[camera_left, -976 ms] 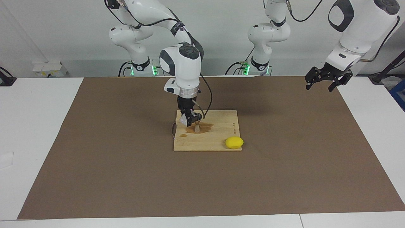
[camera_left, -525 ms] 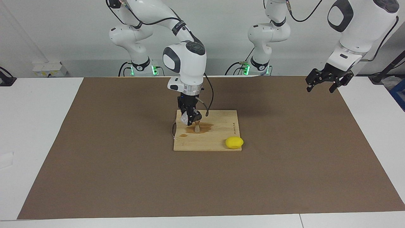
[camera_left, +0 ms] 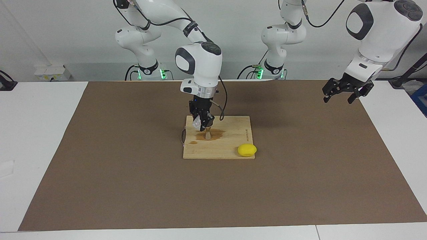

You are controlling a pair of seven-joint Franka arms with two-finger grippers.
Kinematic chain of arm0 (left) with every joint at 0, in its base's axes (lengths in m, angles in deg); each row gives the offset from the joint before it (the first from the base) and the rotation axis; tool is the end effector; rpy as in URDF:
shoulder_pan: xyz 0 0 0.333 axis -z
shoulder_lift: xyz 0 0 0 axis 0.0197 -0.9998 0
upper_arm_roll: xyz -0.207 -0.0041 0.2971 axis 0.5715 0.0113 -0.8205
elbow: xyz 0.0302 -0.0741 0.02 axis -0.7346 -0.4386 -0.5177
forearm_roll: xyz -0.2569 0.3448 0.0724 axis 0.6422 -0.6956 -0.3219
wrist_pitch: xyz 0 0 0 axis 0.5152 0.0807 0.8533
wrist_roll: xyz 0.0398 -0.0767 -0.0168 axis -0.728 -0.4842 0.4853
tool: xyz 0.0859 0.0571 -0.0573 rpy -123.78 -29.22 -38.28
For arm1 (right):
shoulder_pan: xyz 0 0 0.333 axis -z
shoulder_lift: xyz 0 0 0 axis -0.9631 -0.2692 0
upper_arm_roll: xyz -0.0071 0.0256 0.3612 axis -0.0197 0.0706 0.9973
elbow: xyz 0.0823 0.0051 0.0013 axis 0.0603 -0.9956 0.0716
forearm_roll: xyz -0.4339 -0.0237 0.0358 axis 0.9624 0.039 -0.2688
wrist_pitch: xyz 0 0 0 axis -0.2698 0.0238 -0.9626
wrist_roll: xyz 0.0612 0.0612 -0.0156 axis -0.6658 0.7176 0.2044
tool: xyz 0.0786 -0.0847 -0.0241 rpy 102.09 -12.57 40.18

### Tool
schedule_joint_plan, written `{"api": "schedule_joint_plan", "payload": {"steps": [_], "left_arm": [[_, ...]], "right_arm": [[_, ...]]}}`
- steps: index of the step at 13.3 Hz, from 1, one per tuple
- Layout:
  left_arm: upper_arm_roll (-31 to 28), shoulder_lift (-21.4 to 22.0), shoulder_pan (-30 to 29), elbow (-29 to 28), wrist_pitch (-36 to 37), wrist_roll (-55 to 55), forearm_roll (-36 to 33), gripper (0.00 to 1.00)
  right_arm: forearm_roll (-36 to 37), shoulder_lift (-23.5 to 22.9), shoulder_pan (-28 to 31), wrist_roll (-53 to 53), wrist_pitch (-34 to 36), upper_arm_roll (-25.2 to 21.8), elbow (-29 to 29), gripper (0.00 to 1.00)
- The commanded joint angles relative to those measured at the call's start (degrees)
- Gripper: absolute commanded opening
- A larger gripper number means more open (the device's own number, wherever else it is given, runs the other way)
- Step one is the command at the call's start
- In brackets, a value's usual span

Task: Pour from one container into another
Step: 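Tilt the clear glass over the metal cup with the right gripper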

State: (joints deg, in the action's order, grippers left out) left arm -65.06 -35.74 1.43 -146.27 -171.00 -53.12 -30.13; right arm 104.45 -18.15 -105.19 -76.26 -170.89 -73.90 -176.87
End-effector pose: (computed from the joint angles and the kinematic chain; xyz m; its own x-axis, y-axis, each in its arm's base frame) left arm 0.6142 -0.0036 0.6185 0.9927 -0.1147 0.0361 -0.1153 -0.9932 0.0139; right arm 0.5753 0.3737 0.4353 0.5432 -0.7905 0.2828 -0.7987 -0.5904 -0.1163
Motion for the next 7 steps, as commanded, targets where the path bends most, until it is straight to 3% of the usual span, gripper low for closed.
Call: {"api": "schedule_joint_plan", "payload": {"steps": [1, 4, 7], "left_arm": [[-0.47, -0.44, 1.19, 1.14, 0.47, 2.45, -0.7, 1.0], [-0.55, -0.35, 1.2, 1.14, 0.47, 2.54, -0.79, 1.0], [-0.47, -0.09, 0.76, 0.88, 0.99, 2.27, -0.79, 1.0]], "right_arm": [[1.27, 0.59, 0.22, -1.16, 1.13, 0.15, 0.37, 0.06], [0.04, 0.15, 0.83, -1.16, 1.92, 0.15, 1.78, 0.06], [-6.19, -0.29, 1.27, -1.07, 2.1, 0.06, 2.84, 0.06]]}}
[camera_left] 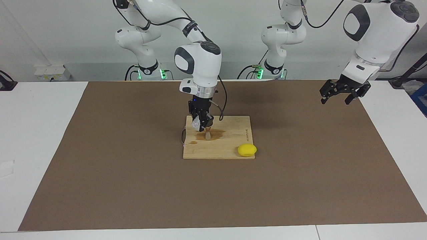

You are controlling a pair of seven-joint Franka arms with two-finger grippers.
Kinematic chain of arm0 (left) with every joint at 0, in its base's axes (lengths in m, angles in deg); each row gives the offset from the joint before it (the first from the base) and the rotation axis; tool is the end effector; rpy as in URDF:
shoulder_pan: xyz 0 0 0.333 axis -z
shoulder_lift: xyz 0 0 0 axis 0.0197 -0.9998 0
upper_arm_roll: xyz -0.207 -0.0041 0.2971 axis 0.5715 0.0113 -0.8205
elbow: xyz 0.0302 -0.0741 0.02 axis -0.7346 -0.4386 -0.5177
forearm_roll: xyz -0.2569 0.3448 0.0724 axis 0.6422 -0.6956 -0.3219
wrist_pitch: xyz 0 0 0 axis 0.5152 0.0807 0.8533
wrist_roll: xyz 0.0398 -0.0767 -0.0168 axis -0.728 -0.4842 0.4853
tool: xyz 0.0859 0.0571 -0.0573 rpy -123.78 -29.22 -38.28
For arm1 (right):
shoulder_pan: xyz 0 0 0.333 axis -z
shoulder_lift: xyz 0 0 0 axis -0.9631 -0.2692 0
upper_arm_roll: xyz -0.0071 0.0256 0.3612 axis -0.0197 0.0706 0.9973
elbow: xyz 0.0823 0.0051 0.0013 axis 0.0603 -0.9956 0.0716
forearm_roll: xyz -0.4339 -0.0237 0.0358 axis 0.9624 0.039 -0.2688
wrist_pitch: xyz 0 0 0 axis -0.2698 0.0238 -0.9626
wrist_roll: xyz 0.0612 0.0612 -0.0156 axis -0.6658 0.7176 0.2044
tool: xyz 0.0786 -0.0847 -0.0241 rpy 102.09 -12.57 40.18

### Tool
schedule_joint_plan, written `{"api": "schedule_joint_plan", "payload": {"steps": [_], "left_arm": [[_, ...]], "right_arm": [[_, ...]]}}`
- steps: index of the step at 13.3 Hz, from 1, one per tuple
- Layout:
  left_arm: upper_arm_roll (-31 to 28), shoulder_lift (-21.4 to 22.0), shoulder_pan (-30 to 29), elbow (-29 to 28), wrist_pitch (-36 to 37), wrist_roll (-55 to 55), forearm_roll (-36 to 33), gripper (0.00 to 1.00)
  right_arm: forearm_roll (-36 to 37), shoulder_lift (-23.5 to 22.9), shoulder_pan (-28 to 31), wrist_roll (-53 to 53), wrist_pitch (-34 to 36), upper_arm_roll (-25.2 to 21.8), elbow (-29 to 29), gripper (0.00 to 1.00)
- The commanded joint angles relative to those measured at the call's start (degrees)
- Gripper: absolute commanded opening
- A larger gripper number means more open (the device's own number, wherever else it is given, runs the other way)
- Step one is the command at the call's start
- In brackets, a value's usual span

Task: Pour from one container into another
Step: 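Tilt the clear glass over the metal cup with the right gripper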

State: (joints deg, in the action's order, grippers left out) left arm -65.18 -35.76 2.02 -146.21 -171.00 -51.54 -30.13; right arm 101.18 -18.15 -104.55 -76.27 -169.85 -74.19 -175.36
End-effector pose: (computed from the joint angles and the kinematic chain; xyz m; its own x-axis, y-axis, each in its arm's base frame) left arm 0.6143 -0.0087 0.6188 0.9948 -0.0955 0.0364 -0.0961 -0.9953 0.0148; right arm 0.5831 0.3680 0.4464 0.5100 -0.8268 0.2371 -0.8279 -0.5467 -0.1255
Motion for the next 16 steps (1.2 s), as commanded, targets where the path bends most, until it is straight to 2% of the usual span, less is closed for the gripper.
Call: {"api": "schedule_joint_plan", "payload": {"steps": [1, 3, 7, 9, 11, 16], "left_arm": [[-0.34, 0.02, 0.08, 0.73, 1.17, 0.61, -0.79, 1.0], [-0.34, 0.02, 0.08, 0.81, 1.35, 0.7, -0.79, 1.0], [-0.78, 0.1, -0.18, 1.34, 1.96, 0.79, -1.31, 1.0], [-0.96, 0.37, -0.19, 1.43, 2.49, 0.87, -1.4, 1.0], [-0.87, 0.37, 0.6, 1.52, 2.14, 0.87, -4.98, 1.0], [-0.7, 0.46, -0.01, 1.43, 1.79, 0.87, -5.09, 1.0]], "right_arm": [[-4.77, -0.29, 1.33, -0.88, 0.89, 0.35, 1.33, 0.06], [-9.33, -0.55, 1.87, -0.62, 0.02, 0.35, 1.33, 0.06], [-13.91, -0.73, 3.36, 1.31, -0.25, 0.35, 1.24, 0.06], [-14.98, -0.73, 3.63, 1.67, -0.34, 0.35, 1.32, 0.06], [-14.98, -0.73, 3.71, 1.76, -0.34, 0.35, 1.33, 0.06], [-18.23, -0.99, 4.51, 3.78, -0.34, 0.35, 1.24, 0.06]]}}
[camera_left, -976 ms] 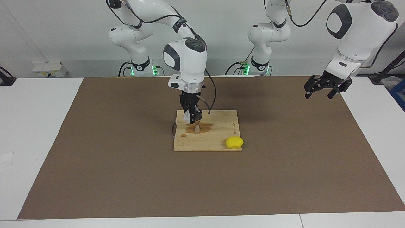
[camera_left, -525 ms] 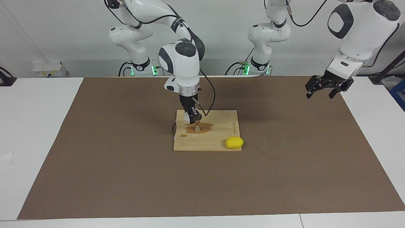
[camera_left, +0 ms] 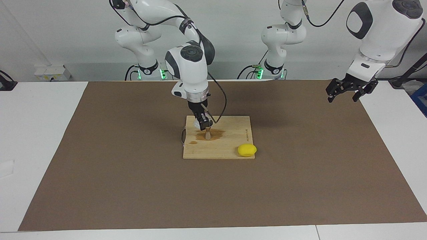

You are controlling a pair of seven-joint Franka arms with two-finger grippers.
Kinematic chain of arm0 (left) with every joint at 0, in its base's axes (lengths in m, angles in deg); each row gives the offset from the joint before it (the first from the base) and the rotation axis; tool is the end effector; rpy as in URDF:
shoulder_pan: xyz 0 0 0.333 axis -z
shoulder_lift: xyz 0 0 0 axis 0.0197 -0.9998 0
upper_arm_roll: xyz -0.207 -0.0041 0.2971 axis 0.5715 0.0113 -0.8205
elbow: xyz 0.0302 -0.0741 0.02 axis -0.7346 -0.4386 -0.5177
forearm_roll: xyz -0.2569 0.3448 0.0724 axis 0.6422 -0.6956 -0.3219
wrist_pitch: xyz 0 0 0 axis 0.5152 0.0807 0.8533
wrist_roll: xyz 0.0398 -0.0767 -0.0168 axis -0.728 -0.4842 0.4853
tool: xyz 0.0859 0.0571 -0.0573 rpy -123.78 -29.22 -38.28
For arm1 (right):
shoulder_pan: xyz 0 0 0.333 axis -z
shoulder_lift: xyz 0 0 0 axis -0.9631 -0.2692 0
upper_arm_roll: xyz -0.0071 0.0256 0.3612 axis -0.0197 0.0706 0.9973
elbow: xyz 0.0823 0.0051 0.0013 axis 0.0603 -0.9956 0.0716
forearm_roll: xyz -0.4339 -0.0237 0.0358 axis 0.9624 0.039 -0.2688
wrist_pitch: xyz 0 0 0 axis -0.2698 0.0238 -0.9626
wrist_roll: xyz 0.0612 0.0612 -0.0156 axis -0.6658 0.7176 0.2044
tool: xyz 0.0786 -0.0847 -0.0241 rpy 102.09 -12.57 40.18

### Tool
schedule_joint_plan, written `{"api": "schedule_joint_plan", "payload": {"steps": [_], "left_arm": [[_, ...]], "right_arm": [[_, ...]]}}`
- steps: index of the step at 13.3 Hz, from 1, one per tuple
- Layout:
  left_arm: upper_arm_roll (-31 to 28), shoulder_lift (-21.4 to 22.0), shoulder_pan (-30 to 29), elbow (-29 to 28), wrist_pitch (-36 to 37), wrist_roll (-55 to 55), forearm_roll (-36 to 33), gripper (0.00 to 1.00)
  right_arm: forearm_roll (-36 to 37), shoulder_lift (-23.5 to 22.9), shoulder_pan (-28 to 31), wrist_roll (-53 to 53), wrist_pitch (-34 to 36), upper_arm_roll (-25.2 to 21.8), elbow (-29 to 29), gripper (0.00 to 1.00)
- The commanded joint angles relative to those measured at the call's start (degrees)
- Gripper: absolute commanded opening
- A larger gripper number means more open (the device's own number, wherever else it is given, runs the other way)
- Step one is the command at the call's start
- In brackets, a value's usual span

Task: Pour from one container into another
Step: 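Tilt the clear glass over the metal cup with the right gripper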

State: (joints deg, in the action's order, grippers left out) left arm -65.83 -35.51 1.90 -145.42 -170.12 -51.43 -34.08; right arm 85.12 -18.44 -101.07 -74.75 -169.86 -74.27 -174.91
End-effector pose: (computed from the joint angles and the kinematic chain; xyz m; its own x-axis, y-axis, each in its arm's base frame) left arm 0.6123 0.0069 0.6275 0.9955 -0.0885 0.0332 -0.0866 -0.9948 -0.0539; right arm 0.5984 0.3446 0.4450 0.3869 -0.9221 -0.0091 -0.9172 -0.3839 -0.1064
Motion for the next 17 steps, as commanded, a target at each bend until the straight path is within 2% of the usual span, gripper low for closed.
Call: {"api": "schedule_joint_plan", "payload": {"steps": [1, 7, 9, 17], "left_arm": [[-0.05, 0.21, 0.11, 0.64, 0.82, 0.76, -1.14, 1.0], [-0.05, 0.3, 0.02, 0.47, 0.99, 0.85, -0.09, 1.0], [-0.31, 0.3, -0.07, 0.38, 0.56, 3.03, 3.77, 1.0], [-0.31, 0.82, 0.37, -0.68, 0.38, 4.72, 3.78, 1.0]], "right_arm": [[-2.25, -0.79, 1.1, 2.61, -0.33, 0.43, 0.7, 0.06], [-7.43, -0.87, 3.39, 5.77, -1.56, 0.43, -0.26, 0.06], [-9.71, -0.79, 4.35, 7.87, -1.56, 0.43, -0.79, 0.06], [-18.32, -0.35, 7.78, 10.17, -4.28, 0.43, -3.78, 0.04]]}}
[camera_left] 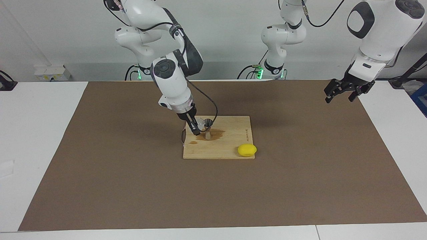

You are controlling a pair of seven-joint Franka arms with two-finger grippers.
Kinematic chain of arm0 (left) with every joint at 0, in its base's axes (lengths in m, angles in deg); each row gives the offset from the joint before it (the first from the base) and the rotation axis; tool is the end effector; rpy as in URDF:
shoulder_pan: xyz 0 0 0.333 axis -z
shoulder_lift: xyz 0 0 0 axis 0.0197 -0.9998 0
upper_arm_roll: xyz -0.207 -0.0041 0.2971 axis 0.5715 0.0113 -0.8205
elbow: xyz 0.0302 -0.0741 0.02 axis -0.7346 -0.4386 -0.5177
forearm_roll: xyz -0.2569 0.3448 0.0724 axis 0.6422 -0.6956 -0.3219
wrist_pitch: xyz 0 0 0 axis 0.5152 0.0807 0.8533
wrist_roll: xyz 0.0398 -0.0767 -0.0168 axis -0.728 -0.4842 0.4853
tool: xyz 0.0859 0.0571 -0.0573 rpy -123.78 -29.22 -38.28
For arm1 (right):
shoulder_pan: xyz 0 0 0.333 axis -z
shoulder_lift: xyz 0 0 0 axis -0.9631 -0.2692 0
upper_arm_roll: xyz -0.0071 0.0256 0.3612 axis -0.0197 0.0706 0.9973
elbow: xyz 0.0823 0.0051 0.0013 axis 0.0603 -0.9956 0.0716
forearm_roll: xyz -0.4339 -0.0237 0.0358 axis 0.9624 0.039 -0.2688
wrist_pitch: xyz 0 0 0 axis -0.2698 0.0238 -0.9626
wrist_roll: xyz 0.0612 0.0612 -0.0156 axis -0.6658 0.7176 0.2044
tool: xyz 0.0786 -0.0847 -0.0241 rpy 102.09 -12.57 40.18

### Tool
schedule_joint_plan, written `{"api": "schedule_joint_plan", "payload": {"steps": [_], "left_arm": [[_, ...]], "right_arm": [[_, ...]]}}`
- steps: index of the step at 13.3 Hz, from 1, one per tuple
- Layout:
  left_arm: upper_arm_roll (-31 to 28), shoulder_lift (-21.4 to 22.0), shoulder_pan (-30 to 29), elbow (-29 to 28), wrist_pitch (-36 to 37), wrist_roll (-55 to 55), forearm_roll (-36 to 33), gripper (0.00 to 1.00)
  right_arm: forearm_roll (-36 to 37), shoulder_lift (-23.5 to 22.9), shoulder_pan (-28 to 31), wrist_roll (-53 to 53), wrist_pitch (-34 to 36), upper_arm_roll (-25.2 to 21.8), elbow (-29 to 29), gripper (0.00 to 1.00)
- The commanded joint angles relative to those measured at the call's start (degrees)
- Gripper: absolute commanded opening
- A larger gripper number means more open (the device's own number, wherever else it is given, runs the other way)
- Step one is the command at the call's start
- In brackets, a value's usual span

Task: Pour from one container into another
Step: 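Tilt the clear glass over the metal cup with the right gripper, then carry the clear glass back beside the board with the right gripper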

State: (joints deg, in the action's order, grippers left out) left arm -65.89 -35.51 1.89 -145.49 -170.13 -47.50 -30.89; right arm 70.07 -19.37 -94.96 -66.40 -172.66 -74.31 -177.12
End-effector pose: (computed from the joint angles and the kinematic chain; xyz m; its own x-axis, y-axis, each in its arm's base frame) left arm 0.6123 0.0017 0.6267 0.9992 -0.0123 0.0368 -0.0125 -0.9999 0.0040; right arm 0.6255 0.2895 0.4201 0.2950 -0.9292 -0.2228 -0.9554 -0.2828 -0.0855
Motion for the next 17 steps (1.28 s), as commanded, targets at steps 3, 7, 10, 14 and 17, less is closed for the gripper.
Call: {"api": "schedule_joint_plan", "payload": {"steps": [3, 7, 10, 14, 17], "left_arm": [[-0.25, 1.0, 0.38, -0.78, 0.38, 0.7, 0.59, 1.0], [-0.25, 1.0, 0.38, -0.78, 0.38, 0.7, 0.59, 1.0], [-0.25, 1.0, 0.3, -0.87, 0.38, 0.7, 0.59, 1.0], [-0.25, 1.0, 0.38, -0.87, 0.47, 0.79, 0.59, 1.0], [-0.25, 1.09, 0.47, -1.13, 0.56, 0.79, 0.59, 1.0]], "right_arm": [[-13.18, 1.1, 6.06, 5.59, -1.05, 0.47, -3.32, 0.04], [-19.54, 2.94, 13.35, 8.22, -0.43, 0.47, -8.15, 0.04], [-23.66, 3.47, 19.06, 14.01, 0.71, 0.47, -11.05, 0.04], [-24.29, 3.04, 26.71, 20.17, 0.97, 0.38, -13.43, 0.13], [-25.69, 0.59, 31.19, 28.15, 1.94, 0.38, -14.05, 0.13]]}}
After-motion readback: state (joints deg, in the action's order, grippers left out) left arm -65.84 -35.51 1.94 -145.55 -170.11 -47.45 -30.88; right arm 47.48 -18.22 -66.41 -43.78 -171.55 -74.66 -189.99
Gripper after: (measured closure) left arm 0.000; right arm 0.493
